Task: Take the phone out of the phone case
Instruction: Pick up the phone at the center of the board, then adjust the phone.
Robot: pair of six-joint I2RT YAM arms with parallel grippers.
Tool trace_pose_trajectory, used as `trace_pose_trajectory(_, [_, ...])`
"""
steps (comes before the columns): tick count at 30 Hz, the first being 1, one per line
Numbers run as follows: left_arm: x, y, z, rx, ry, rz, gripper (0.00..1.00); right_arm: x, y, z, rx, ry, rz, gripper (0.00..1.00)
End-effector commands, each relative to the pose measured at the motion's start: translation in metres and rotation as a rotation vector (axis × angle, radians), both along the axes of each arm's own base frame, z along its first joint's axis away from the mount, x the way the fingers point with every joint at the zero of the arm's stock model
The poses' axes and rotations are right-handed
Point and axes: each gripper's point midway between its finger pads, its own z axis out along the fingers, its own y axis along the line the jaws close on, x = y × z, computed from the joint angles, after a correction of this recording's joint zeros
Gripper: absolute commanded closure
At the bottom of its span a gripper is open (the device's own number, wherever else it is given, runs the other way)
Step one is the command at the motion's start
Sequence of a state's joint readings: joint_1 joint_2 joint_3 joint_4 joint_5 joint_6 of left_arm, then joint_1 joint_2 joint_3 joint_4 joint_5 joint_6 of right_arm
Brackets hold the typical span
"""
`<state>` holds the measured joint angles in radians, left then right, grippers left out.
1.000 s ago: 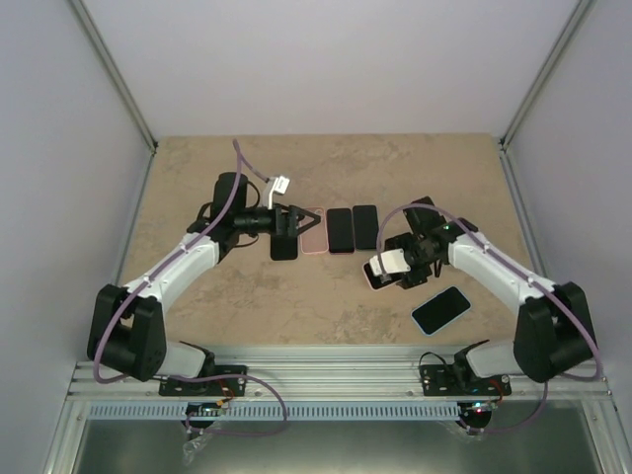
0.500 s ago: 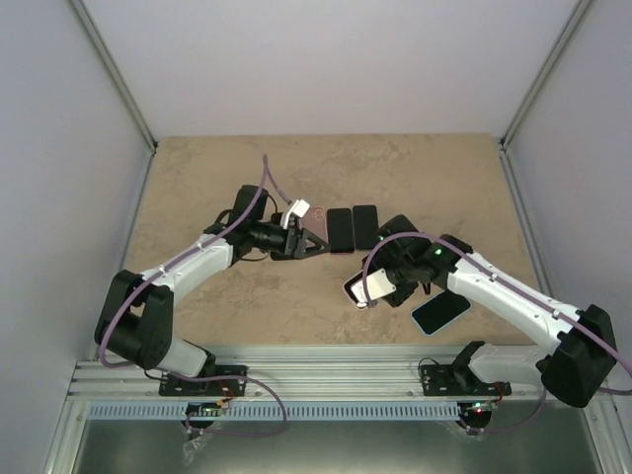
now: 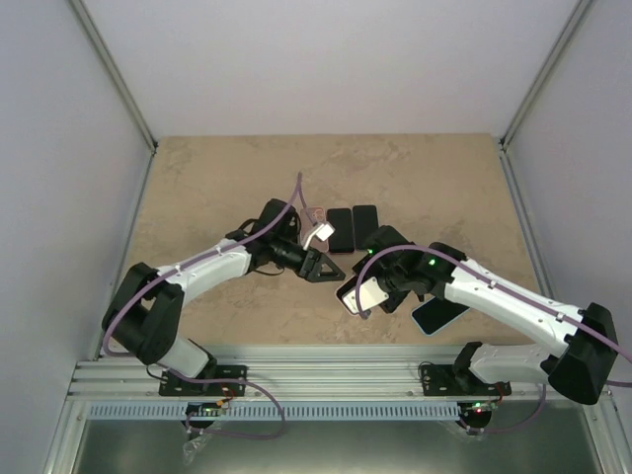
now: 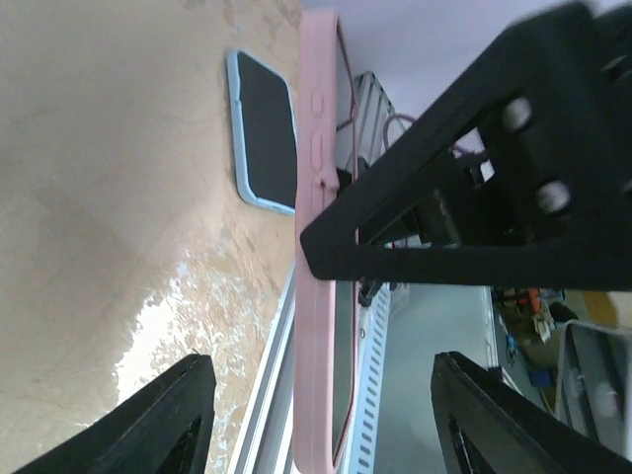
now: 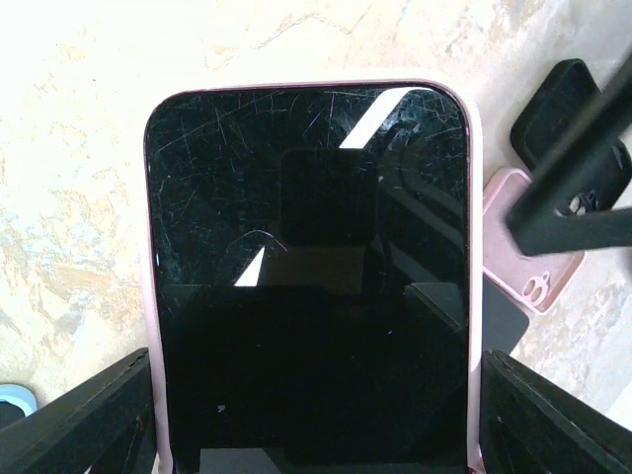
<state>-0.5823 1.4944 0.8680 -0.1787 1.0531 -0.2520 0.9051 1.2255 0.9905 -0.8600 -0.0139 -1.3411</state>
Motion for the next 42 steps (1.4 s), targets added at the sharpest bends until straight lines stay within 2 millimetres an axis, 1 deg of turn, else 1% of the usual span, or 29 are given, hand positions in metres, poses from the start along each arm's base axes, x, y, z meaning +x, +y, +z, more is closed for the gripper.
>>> trace_pose_trajectory(1, [-0.017,-0.01,-0.008,0.017,-0.009,-0.082,0.4,0.007,0.009,0.029,0.067,-0.078,-0.008,0.43])
trace_pose_trajectory(3, [-0.023,-0.015,-0.008,0.011,-0.009,-0.112,0.43,0.005,0.011,0.033,0.075,-0.081,-0.002,0.43])
trace_pose_trajectory(5, [-0.028,-0.018,-0.006,0.001,-0.002,-0.135,0.49,0.004,0.012,0.036,0.079,-0.087,0.002,0.43])
trace_pose_trajectory(6, [-0.03,-0.02,-0.006,-0.002,0.001,-0.143,0.54,0.004,0.011,0.036,0.078,-0.09,0.002,0.43])
trace_pose_trajectory(7, [-0.031,-0.021,-0.006,-0.003,0.003,-0.148,0.61,0.004,0.011,0.036,0.078,-0.094,0.002,0.43])
trace_pose_trajectory(9, [-0.031,-0.022,-0.005,-0.009,0.001,-0.154,0.71,0.004,0.011,0.036,0.078,-0.096,0.003,0.43])
trace_pose_trajectory(11, [-0.032,-0.023,-0.004,-0.017,0.009,-0.159,0.78,0.004,0.012,0.036,0.081,-0.101,0.004,0.43])
trace_pose_trajectory(16, [-0.032,-0.026,0.006,-0.046,0.004,-0.166,1.0,0.01,0.014,0.038,0.099,-0.132,-0.014,0.41])
trace_pose_trajectory(17, [-0.031,-0.026,0.006,-0.044,0.002,-0.16,1.0,0.012,0.016,0.04,0.114,-0.142,-0.021,0.39])
trace_pose_trajectory(19, [-0.029,-0.026,0.008,-0.041,-0.016,-0.151,1.0,0.013,0.018,0.043,0.134,-0.141,-0.037,0.33])
trace_pose_trajectory(22, [-0.023,-0.024,0.017,-0.036,-0.069,-0.13,1.0,0.015,0.019,0.048,0.17,-0.132,-0.071,0.15])
trace_pose_trajectory(24, [-0.015,-0.02,0.023,-0.041,-0.081,-0.103,1.0,0.018,0.018,0.054,0.203,-0.131,-0.104,0.07])
trace_pose_trajectory(26, [-0.003,-0.013,0.028,-0.059,-0.073,-0.063,1.0,0.023,0.018,0.062,0.245,-0.126,-0.134,0.03])
trace_pose_trajectory(28, [0.011,-0.004,0.034,-0.081,-0.063,-0.014,1.0,0.03,0.017,0.072,0.288,-0.122,-0.178,0.02])
trace_pose_trajectory(30, [0.023,0.005,0.041,-0.097,-0.07,0.025,1.0,0.033,0.022,0.084,0.351,-0.082,-0.203,0.02])
trace_pose_trajectory(33, [0.034,0.015,0.052,-0.117,-0.094,0.069,1.0,0.037,0.025,0.099,0.429,-0.019,-0.256,0.02])
trace_pose_trajectory(36, [0.049,0.031,0.063,-0.133,-0.117,0.131,1.0,0.043,0.026,0.113,0.503,0.041,-0.314,0.02])
trace_pose_trajectory(37, [0.056,0.038,0.067,-0.136,-0.129,0.157,1.0,0.046,0.028,0.12,0.534,0.073,-0.339,0.02])
trace_pose_trajectory(38, [0.064,0.045,0.072,-0.14,-0.143,0.183,1.0,0.051,0.029,0.135,0.574,0.097,-0.366,0.02])
trace_pose_trajectory(39, [0.072,0.053,0.076,-0.145,-0.154,0.213,1.0,0.053,0.032,0.146,0.605,0.137,-0.383,0.02])
trace_pose_trajectory(40, [0.08,0.061,0.082,-0.152,-0.167,0.242,1.0,0.056,0.034,0.151,0.622,0.185,-0.406,0.02])
trace_pose_trajectory(42, [0.094,0.074,0.095,-0.174,-0.187,0.298,1.0,0.062,0.039,0.171,0.693,0.269,-0.438,0.02])
